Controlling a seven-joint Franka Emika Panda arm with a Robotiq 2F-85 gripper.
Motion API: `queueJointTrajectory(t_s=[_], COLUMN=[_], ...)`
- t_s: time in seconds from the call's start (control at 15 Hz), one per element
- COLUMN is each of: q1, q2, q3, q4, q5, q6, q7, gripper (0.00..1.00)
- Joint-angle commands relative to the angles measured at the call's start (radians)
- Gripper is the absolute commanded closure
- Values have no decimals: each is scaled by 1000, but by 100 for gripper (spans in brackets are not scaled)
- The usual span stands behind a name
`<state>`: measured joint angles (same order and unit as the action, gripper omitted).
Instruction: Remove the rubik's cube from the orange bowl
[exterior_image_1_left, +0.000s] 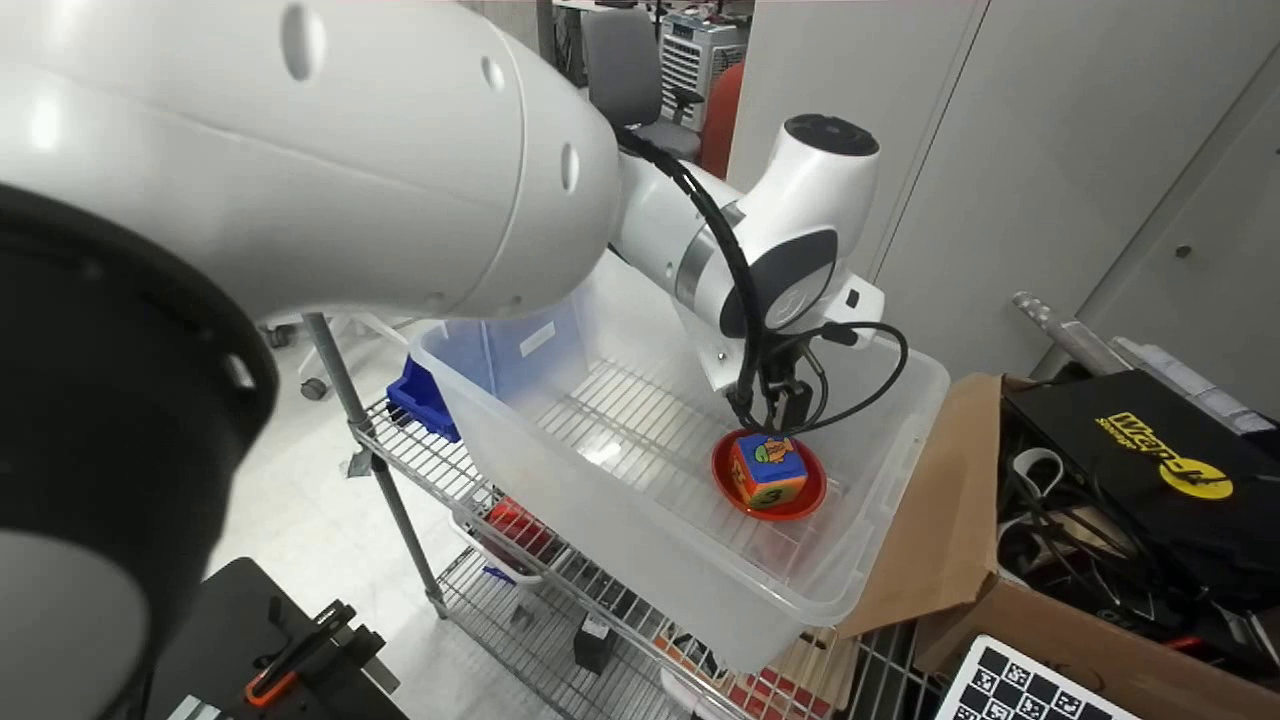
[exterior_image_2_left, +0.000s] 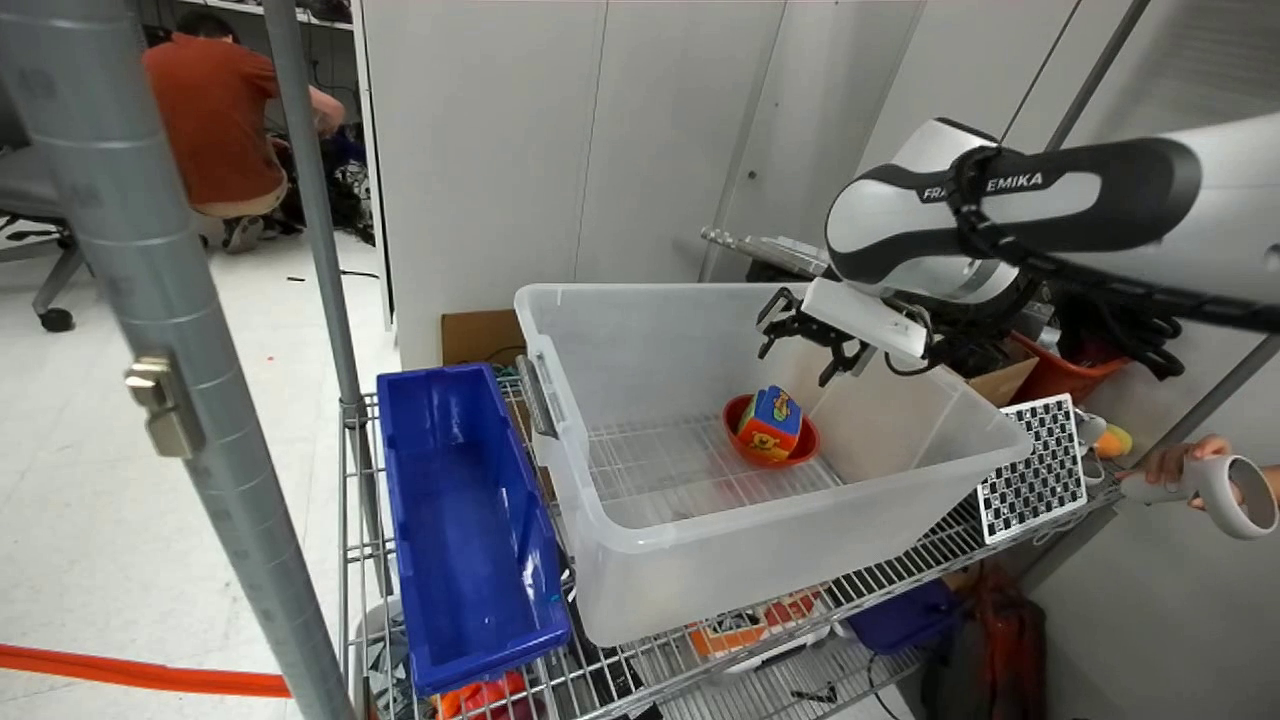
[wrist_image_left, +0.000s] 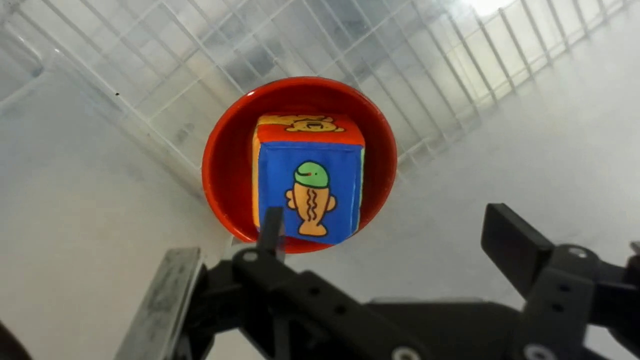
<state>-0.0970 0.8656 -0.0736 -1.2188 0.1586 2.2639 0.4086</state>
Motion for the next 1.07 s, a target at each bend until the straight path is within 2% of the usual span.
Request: queueJointTrajectory(t_s=[0.0, 0.27, 0.53, 0.87, 0.93, 1.0], q1=[8, 11, 10, 18, 16, 14], q2=[166, 300, 396, 477, 497, 511], q3=[-53, -100, -103, -106, -110, -110], q4=[243, 423, 547, 640, 659, 675], q5=[-16, -56, -100, -166, -177, -184], q6=[-110, -226, -319, -328, -320, -316], q7=[103, 203, 244, 234, 234, 234], gripper=[0, 0, 0, 0, 25, 26])
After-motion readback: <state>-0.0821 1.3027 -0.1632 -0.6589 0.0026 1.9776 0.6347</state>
